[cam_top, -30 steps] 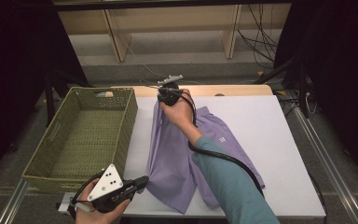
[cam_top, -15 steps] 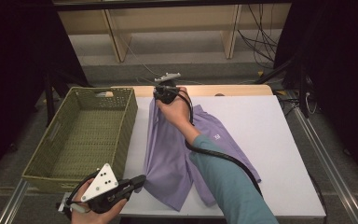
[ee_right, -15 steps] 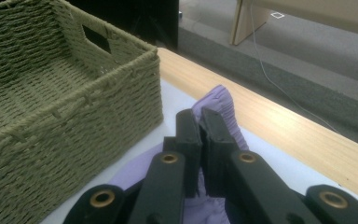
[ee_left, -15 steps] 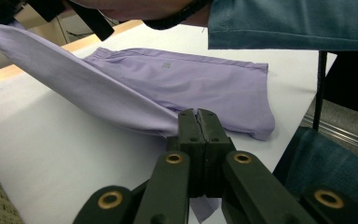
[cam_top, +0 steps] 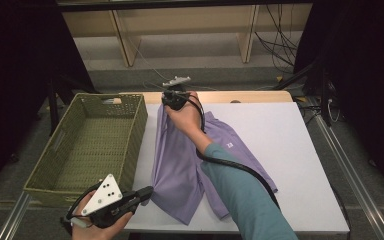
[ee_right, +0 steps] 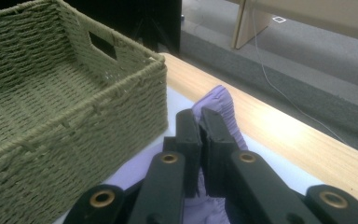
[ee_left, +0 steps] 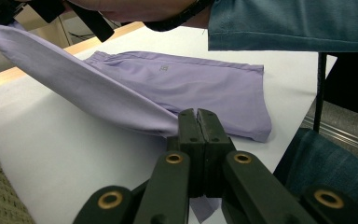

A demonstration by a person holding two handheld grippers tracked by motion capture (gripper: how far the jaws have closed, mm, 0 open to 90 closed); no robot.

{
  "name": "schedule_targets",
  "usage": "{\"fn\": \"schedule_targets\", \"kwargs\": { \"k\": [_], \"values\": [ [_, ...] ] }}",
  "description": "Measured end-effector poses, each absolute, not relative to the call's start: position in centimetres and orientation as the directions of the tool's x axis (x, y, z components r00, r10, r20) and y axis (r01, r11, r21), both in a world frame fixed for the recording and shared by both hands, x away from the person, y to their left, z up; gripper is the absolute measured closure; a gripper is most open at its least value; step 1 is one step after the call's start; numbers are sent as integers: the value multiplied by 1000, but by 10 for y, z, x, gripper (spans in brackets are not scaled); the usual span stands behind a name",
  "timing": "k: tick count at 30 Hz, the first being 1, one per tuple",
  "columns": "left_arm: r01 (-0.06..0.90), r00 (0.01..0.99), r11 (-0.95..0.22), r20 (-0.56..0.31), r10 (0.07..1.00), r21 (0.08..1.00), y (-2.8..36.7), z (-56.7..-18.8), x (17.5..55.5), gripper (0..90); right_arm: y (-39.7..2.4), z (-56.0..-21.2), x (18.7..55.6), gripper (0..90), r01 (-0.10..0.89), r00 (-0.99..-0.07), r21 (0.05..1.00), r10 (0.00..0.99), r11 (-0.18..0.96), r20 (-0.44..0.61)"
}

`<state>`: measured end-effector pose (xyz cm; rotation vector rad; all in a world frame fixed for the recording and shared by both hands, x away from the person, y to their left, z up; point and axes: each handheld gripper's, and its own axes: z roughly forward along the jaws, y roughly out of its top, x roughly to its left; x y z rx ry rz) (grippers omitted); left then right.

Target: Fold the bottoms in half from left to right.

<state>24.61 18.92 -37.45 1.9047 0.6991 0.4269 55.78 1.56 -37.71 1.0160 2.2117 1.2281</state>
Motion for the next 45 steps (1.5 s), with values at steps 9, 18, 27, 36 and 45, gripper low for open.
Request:
{"fn": "schedule_targets", "kwargs": {
  "k": [9,18,27,36,45],
  "values": [
    [274,766,-299,-19,643,914,191,-371,245,892,22,-373,558,874,388,-657,855,754,344,-5],
    [267,762,-293,-15,647,918,193,-369,244,892,24,-371,558,874,386,-660,857,751,340,-1],
    [259,758,-289,-9,652,922,194,-367,242,892,28,-368,557,874,380,-660,863,751,332,1],
    [248,755,-278,-6,655,928,195,-364,241,892,30,-365,557,874,374,-662,871,750,317,11],
    [244,753,-265,-10,658,933,197,-363,240,892,34,-364,556,874,372,-663,873,749,315,12]
  ]
}}
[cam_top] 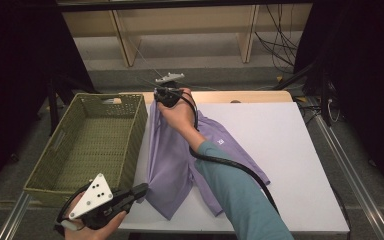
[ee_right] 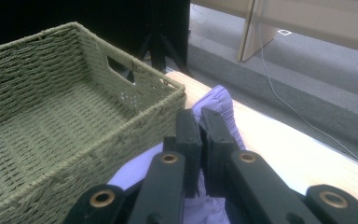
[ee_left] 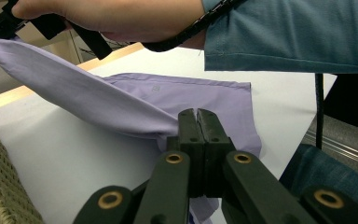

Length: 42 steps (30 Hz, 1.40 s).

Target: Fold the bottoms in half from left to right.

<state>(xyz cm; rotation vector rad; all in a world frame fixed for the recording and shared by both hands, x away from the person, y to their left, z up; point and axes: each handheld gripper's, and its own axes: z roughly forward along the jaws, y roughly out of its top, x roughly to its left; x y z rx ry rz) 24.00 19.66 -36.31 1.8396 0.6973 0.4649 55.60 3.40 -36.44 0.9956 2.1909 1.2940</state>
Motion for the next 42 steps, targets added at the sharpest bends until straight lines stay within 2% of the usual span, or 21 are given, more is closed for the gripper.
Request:
{"fn": "schedule_targets", "kwargs": {
  "k": [42],
  "values": [
    [221,742,-235,-7,670,947,201,-357,237,892,48,-356,555,872,358,-675,882,737,306,18]
  ]
}}
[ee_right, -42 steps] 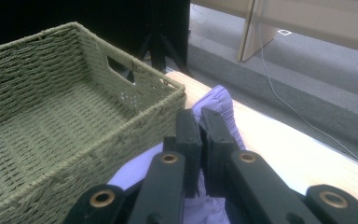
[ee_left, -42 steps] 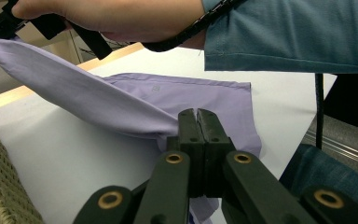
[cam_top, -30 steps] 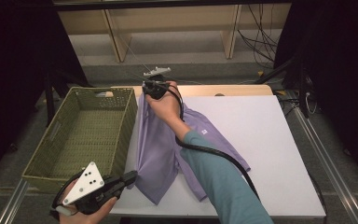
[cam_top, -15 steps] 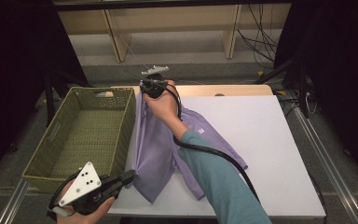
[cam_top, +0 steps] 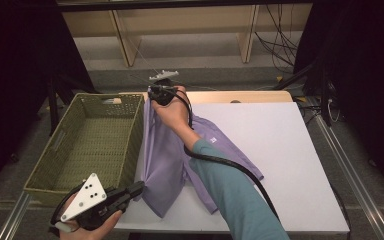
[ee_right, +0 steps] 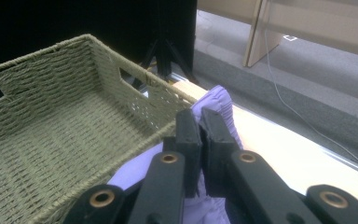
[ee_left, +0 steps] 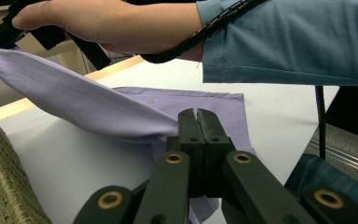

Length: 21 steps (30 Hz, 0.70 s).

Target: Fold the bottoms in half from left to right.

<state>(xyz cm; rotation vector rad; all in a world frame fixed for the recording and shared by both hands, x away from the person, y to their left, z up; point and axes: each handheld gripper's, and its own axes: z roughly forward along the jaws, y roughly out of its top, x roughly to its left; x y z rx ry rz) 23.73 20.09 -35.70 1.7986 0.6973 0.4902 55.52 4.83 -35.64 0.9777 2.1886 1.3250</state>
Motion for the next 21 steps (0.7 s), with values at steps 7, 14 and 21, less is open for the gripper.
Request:
{"fn": "schedule_targets", "kwargs": {
  "k": [7,14,21],
  "values": [
    [224,754,-243,-10,657,944,194,-361,242,891,43,-360,557,871,364,-673,878,739,312,16],
    [199,771,-272,21,636,942,183,-367,249,891,34,-363,558,871,376,-668,875,744,306,27],
    [172,782,-272,37,623,947,178,-371,251,891,32,-365,556,871,374,-668,874,744,309,23]
  ]
}}
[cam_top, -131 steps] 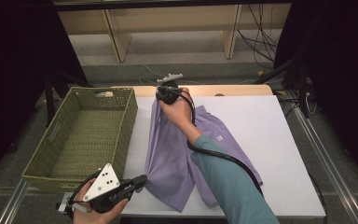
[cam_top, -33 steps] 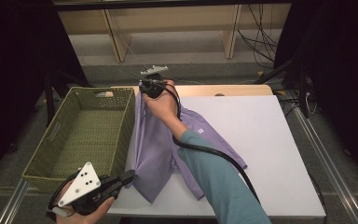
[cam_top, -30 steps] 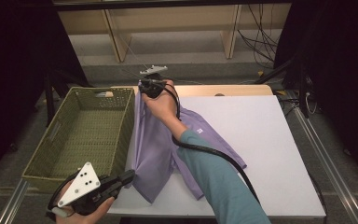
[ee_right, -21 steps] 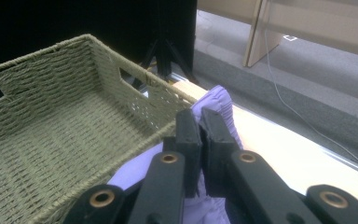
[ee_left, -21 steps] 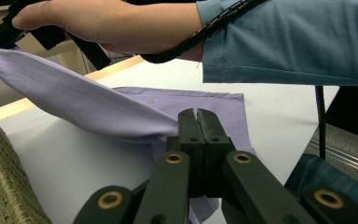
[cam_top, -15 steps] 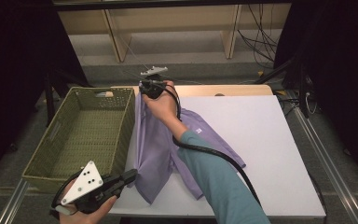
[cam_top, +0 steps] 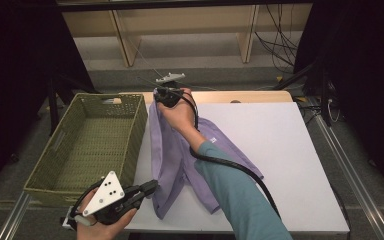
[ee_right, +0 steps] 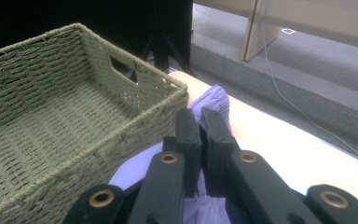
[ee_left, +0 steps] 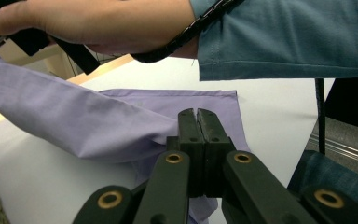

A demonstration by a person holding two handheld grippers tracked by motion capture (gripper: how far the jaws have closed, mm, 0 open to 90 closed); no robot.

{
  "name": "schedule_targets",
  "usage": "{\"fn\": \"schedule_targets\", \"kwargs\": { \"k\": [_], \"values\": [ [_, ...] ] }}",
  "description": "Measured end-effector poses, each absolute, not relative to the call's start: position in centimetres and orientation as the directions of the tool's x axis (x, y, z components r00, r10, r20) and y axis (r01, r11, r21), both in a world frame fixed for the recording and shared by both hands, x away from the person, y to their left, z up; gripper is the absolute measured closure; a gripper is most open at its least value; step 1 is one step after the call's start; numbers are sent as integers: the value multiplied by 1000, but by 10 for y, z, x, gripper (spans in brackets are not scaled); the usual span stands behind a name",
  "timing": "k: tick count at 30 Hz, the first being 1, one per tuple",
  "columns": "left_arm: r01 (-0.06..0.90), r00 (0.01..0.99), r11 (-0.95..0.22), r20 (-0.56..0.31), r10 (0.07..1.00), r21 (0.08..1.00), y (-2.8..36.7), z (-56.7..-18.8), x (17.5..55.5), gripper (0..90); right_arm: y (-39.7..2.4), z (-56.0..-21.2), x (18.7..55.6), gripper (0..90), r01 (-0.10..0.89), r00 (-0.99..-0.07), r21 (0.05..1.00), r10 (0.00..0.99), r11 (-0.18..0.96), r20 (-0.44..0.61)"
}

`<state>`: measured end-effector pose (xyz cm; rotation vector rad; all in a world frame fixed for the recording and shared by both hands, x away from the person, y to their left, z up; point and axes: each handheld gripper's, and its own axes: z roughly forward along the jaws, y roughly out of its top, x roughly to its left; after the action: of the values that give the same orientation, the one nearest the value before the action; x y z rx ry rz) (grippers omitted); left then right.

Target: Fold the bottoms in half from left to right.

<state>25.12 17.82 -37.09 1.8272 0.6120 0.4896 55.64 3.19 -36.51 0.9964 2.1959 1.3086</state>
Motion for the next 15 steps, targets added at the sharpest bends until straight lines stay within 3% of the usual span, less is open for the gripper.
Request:
{"fn": "schedule_targets", "kwargs": {
  "k": [15],
  "values": [
    [180,805,-261,10,593,948,165,-373,261,890,18,-367,558,870,379,-655,872,756,311,15]
  ]
}}
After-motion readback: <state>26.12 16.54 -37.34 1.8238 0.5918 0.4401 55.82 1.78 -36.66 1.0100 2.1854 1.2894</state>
